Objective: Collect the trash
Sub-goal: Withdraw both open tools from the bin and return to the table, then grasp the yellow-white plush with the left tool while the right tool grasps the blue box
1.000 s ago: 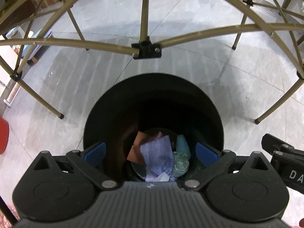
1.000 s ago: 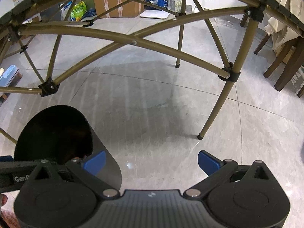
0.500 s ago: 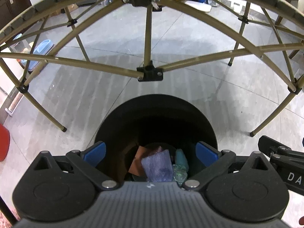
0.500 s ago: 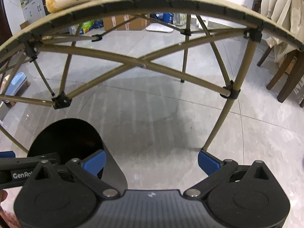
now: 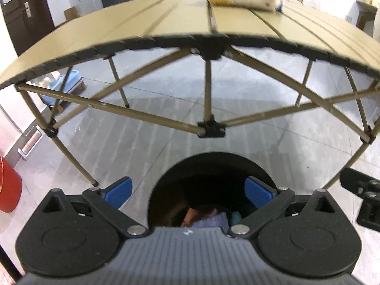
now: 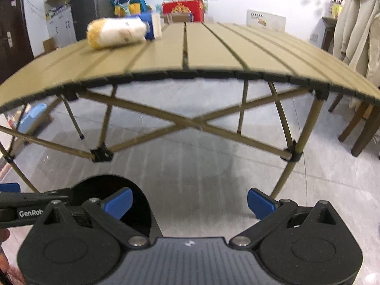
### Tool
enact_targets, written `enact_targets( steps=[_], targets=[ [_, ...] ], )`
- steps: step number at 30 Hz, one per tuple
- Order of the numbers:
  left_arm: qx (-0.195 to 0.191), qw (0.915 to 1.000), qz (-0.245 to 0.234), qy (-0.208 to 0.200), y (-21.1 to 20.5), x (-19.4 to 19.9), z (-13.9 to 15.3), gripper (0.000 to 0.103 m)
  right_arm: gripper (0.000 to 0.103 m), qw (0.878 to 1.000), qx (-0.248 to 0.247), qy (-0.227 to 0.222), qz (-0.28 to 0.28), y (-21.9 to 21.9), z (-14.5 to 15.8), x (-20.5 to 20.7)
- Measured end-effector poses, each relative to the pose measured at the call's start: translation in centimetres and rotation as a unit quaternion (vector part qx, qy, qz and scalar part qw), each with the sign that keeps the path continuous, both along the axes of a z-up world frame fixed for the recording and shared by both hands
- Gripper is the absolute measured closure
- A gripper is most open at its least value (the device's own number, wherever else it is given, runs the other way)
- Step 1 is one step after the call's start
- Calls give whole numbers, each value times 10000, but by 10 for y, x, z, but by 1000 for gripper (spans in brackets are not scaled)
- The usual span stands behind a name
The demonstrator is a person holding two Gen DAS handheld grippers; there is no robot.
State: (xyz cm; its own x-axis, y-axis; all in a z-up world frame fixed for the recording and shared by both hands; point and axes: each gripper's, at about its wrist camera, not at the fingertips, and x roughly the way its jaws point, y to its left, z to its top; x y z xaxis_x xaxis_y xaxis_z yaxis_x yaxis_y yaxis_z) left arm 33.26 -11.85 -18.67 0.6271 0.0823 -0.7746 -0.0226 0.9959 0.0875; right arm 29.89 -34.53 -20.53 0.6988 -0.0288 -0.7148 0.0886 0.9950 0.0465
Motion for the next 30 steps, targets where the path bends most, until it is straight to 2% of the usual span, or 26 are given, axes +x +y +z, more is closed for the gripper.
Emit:
enact_targets(
  steps=[7,15,23,30],
  targets=[
    [-39,9983,40,-584,16,-11,28,0,0,9989,1,-438,162,10,30,-4],
    [-56,9913,242,-1292,33,-15,54,0,0,9953,223,-920,214,17,58,-3],
    [-41,9848,348,-1700,46,-2,77,0,0,9876,417,-1492,251,20,83,7],
    [-137,9829,430,-1785,57,21,88,0,0,9836,396,-1749,204,23,96,33]
  ],
)
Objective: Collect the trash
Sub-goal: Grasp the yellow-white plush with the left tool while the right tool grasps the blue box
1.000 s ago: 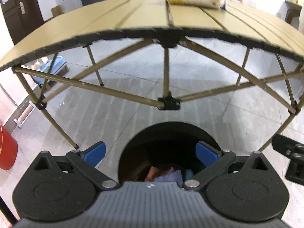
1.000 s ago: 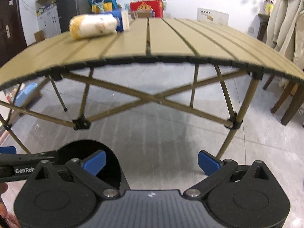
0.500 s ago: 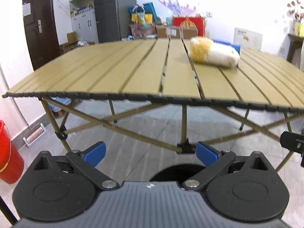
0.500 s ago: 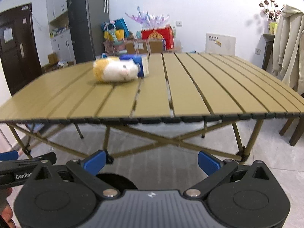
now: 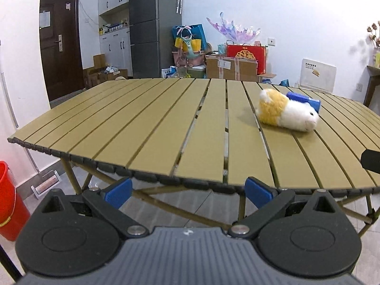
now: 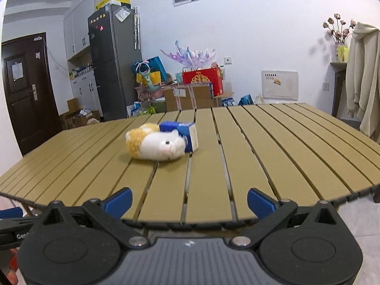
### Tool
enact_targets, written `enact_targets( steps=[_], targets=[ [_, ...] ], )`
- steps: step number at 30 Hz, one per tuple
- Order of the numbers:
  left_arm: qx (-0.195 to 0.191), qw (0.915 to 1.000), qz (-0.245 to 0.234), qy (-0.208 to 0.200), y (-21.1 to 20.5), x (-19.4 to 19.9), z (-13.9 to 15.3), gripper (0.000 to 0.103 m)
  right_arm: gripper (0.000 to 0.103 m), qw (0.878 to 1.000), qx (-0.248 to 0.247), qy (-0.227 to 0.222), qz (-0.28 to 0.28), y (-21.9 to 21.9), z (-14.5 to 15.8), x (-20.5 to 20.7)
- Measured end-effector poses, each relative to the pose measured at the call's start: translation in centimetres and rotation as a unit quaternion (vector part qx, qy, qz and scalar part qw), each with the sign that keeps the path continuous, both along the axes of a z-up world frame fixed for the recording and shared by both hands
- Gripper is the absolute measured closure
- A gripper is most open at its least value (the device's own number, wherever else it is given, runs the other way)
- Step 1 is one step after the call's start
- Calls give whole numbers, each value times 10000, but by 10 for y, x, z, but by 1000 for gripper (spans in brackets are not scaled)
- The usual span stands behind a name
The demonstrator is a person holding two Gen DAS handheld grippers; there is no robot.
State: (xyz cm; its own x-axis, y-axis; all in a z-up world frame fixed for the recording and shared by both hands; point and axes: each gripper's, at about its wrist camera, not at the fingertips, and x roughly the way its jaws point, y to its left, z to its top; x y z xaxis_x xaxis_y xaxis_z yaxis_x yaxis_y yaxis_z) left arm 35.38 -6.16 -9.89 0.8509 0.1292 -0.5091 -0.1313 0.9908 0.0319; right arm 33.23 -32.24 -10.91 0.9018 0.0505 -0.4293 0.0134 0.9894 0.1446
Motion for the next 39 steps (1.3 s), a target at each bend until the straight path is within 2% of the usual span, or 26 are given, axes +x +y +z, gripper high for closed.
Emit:
enact_targets(
  steps=[10,16,21,25,30,34,37,38,39],
  targets=[
    [-158,9997,-184,-22,-8,37,16,0,0,9996,-71,-217,-159,-11,3,35],
    [-151,9988,-463,22,-30,80,38,0,0,9986,142,-352,-359,-34,0,59],
    [-208,9968,-726,279,-56,126,58,0,0,9979,186,-428,-455,-53,4,83],
    [-25,9954,-776,568,-83,167,64,0,0,9977,245,-425,-467,-65,6,104],
    [71,9925,-598,1059,-104,215,54,0,0,9973,294,-445,-504,-85,4,120],
    [223,9890,-543,1356,-113,236,41,0,0,9965,421,-405,-596,-101,-2,133],
    [190,9873,-517,1492,-114,241,29,5,0,9962,511,-356,-610,-110,-5,141],
    [103,9869,-535,1516,-113,241,27,13,0,9963,521,-344,-593,-111,-6,143],
    [22,9864,-571,1540,-111,243,26,25,0,9964,518,-334,-575,-111,-7,144]
  ],
)
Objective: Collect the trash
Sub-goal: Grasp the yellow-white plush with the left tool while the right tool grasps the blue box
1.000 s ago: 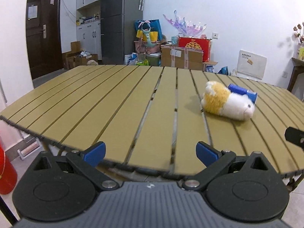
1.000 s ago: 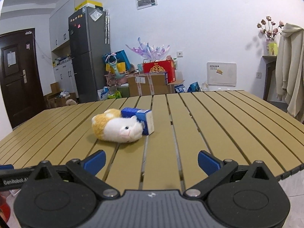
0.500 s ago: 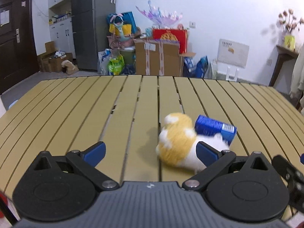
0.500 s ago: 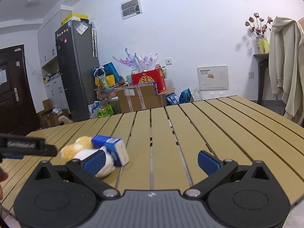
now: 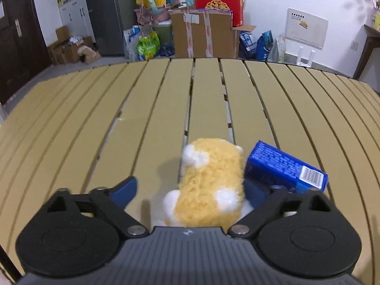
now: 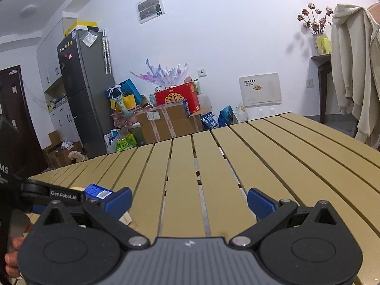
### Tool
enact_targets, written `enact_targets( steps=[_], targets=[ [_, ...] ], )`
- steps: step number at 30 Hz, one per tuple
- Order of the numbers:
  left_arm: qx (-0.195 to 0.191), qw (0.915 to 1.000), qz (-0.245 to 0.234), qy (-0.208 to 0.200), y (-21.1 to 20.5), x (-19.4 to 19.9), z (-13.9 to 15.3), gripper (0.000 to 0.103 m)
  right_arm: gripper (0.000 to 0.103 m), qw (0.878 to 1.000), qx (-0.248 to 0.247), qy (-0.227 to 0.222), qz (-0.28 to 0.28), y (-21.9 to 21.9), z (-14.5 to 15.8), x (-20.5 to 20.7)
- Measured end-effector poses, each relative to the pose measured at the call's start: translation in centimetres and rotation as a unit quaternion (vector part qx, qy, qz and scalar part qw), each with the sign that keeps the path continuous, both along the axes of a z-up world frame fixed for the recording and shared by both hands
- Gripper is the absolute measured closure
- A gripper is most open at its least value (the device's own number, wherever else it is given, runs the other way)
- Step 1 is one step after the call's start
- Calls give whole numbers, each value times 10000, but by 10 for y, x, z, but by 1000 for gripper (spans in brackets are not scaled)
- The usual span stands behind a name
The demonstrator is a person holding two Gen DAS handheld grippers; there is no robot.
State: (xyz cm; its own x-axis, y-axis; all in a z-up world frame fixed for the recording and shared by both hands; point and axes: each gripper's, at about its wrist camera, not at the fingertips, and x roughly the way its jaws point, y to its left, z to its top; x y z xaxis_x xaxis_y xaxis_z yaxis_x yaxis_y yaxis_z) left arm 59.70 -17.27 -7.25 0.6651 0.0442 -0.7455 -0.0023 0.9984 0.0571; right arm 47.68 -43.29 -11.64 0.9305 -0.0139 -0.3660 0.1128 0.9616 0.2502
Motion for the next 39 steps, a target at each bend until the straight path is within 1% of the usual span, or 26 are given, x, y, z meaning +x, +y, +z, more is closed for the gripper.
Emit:
enact_targets(
  steps=[1,2,5,9,12,17,20,25,27,30,32,36,39],
  targets=[
    [-114,9999,-33,38,3,-1,-1,32,0,10000,-11,13,19,1,-1,2],
    [-213,9997,-69,100,5,-2,-2,45,0,10000,-23,34,32,2,-2,4],
    [-288,9995,-86,56,10,-6,-4,45,0,9999,-35,95,63,5,-5,7],
    [-487,9988,-81,-47,19,-13,-4,49,0,9998,-56,109,125,12,-5,8],
    [-557,9983,-45,-188,27,-21,-1,51,0,9997,-51,118,188,19,-5,10],
    [-946,9933,99,-658,54,-43,16,52,0,9991,-125,161,371,37,-7,12],
    [-1018,9892,272,-1016,74,-58,23,52,0,9983,-232,218,483,52,-8,13],
    [-1116,9822,656,-1359,112,-65,35,52,0,9970,-377,321,593,80,-7,21],
    [-1078,9804,790,-1447,127,-65,38,52,0,9969,-411,351,564,95,-5,28],
    [-1017,9804,828,-1469,144,-61,40,52,0,9975,-211,476,486,111,-4,42],
    [-1022,9786,918,-1533,158,-61,40,52,0,9974,-172,622,307,121,-5,54],
    [-1125,9736,1045,-1690,181,-59,39,52,0,9966,-83,816,56,134,-10,74],
    [-1227,9715,1042,-1739,191,-58,37,52,0,9946,43,1038,-68,138,-16,91]
  ],
)
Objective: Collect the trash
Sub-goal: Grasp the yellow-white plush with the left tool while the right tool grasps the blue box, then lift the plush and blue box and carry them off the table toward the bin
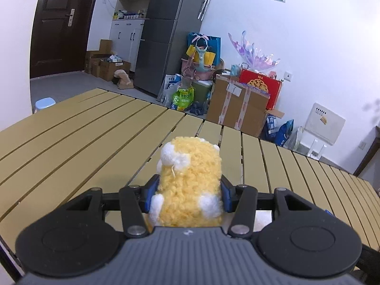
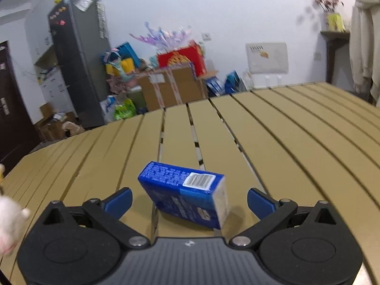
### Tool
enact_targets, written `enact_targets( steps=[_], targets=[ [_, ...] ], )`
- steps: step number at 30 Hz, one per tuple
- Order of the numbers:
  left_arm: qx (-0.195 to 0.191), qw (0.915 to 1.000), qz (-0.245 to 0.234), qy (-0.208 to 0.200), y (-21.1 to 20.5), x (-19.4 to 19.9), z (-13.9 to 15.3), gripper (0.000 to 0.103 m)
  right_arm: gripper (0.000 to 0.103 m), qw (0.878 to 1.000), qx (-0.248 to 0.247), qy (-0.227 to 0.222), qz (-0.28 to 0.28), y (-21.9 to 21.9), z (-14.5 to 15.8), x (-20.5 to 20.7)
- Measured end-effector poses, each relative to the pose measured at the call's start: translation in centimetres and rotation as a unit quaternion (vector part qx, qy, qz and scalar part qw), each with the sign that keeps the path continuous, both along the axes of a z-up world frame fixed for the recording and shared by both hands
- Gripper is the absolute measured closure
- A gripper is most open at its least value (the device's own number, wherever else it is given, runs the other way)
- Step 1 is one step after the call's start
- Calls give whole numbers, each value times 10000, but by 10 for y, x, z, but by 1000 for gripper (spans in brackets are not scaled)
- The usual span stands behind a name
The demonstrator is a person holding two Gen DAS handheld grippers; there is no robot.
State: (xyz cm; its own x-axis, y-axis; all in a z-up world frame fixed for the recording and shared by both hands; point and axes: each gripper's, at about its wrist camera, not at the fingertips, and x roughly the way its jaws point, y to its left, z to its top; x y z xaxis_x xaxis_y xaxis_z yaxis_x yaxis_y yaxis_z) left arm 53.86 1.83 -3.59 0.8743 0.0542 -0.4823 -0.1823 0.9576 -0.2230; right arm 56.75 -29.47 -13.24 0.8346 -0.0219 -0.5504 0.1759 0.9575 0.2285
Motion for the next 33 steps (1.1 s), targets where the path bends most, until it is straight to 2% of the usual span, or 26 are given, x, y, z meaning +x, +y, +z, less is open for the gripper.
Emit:
enact_targets(
  steps=[6,8,10,12,13,22,33],
  targets=[
    [-127,9998,-9,-158,10,-7,-2,52,0,9990,-256,274,-250,19,-10,25],
    [-134,9997,-14,-200,11,-9,-4,52,4,9991,-271,277,-177,24,-10,31],
    [-138,9997,-42,-218,10,-10,-7,52,17,9990,-322,288,-124,25,-9,32],
    [-122,9997,-59,-222,10,-15,-10,52,27,9985,-448,305,-113,25,-8,32],
    [-118,9997,-65,-215,11,-17,-11,52,29,9985,-463,298,-66,25,-7,31],
    [-72,9995,-92,-290,8,-24,-7,52,31,9988,-323,279,239,8,4,11],
    [89,9987,-270,-432,-13,-66,15,52,31,9987,-291,130,404,-8,25,-35]
  ],
)
